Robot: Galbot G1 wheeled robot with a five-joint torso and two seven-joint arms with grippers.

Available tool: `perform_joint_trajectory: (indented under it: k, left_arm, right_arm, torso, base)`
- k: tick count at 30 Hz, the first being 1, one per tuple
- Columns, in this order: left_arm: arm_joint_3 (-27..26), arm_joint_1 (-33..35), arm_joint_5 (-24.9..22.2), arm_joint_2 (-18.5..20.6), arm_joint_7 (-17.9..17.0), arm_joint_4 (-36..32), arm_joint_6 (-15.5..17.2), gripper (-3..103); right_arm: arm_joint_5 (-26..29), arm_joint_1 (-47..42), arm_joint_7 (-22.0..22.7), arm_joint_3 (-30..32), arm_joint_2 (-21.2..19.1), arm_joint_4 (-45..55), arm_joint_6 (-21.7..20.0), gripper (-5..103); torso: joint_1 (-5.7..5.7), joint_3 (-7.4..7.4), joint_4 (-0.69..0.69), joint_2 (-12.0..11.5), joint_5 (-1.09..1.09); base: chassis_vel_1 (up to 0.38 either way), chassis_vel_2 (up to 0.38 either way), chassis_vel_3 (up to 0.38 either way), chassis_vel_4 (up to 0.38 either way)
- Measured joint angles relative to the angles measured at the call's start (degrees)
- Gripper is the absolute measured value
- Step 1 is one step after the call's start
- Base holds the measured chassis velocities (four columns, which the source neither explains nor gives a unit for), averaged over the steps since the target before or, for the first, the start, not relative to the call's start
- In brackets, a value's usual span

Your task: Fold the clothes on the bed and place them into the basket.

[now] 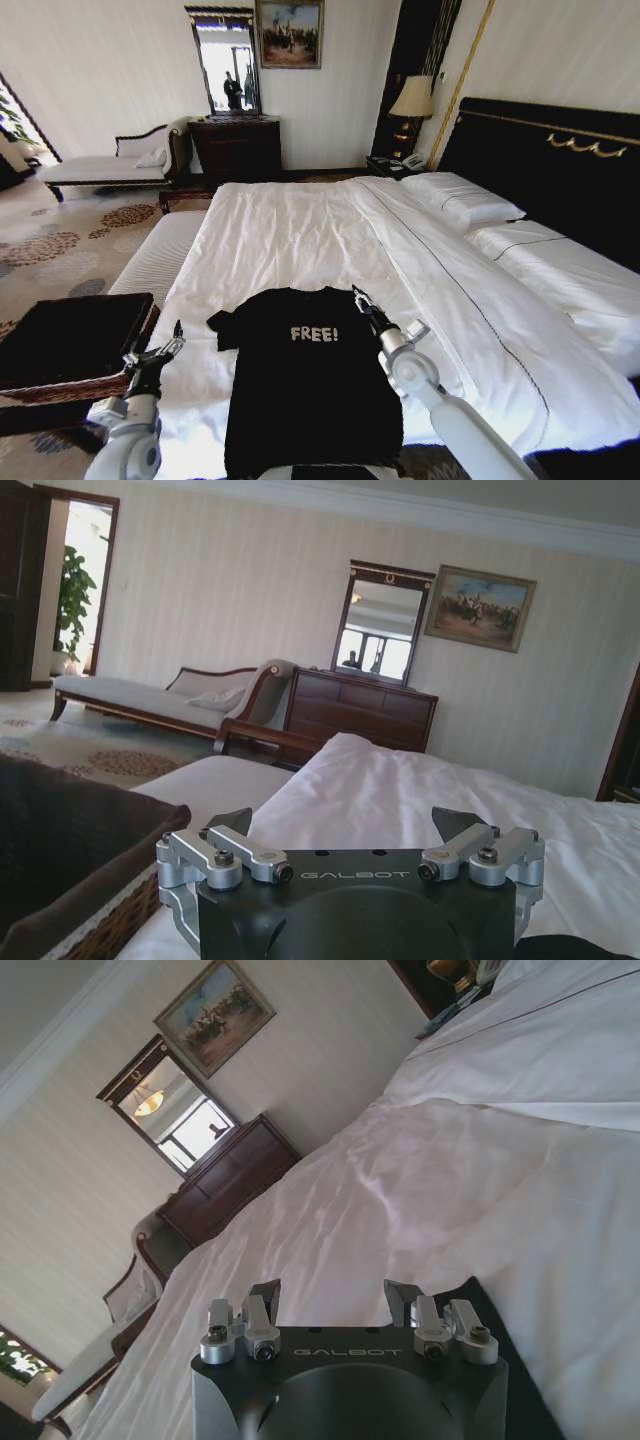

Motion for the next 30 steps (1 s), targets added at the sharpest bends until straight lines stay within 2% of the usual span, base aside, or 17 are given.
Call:
perform_joint_trajectory:
  k: [3,4,5,8,9,10,12,22,30]
  left_arm:
    - [1.2,-1.4,-6.2,0.3,-0.7,3.0,3.9,100]
    - [1.6,-1.8,-11.3,0.3,-0.8,3.7,6.0,100]
    - [1.6,-1.8,-11.3,0.3,-0.8,3.7,6.0,100]
    - [2.1,-4.2,-26.8,-0.1,-0.9,4.1,12.0,100]
    - [2.1,-4.2,-26.8,-0.1,-0.9,4.1,12.0,100]
    - [2.2,-5.2,-29.6,-0.1,-1.3,4.3,13.2,100]
    - [2.6,-7.0,-32.6,0.2,-2.4,5.2,15.0,100]
    - [5.0,-14.4,-33.3,1.0,-3.8,13.0,16.5,100]
    - [5.4,-18.7,-33.5,0.6,-3.8,18.6,15.9,100]
  right_arm:
    - [-4.2,0.2,0.8,1.9,1.6,-1.4,1.3,72]
    - [-6.8,0.5,0.8,2.6,2.4,-2.2,2.1,77]
    - [-6.8,0.5,0.8,2.6,2.4,-2.2,2.1,77]
    - [-10.7,0.5,-0.2,4.4,4.1,-2.8,3.4,93]
    - [-10.7,0.5,-0.2,4.4,4.1,-2.8,3.4,93]
    - [-11.0,0.2,-0.4,4.9,4.5,-2.5,3.5,93]
    - [-11.4,-0.6,-0.7,5.8,5.5,-1.9,3.5,99]
    - [-13.4,-3.5,-1.7,7.1,8.4,-0.7,3.5,100]
    - [-14.1,-5.0,-1.8,7.5,8.7,-0.3,3.5,100]
  torso:
    - [0.00,0.00,0.00,0.0,-0.02]
    - [0.00,0.00,0.02,0.0,-0.03]
    - [0.00,0.00,0.02,0.0,-0.03]
    - [0.00,0.00,0.02,0.0,-0.01]
    - [0.00,0.00,0.02,0.0,-0.01]
    - [0.00,0.00,-0.01,0.0,-0.02]
    - [0.00,0.00,-0.01,0.0,-0.01]
    - [0.00,0.00,0.00,0.0,-0.02]
    - [0.00,0.00,0.00,0.0,-0.03]
  base:
    - [0.000,0.000,0.000,0.000]
    - [0.000,0.000,0.000,0.000]
    - [0.000,0.000,0.000,0.000]
    - [0.000,0.000,0.000,0.000]
    - [0.000,0.000,0.000,0.000]
    - [0.000,0.000,0.000,0.000]
    - [0.000,0.000,0.000,0.000]
    - [0.000,0.000,0.000,0.000]
    - [0.000,0.000,0.000,0.000]
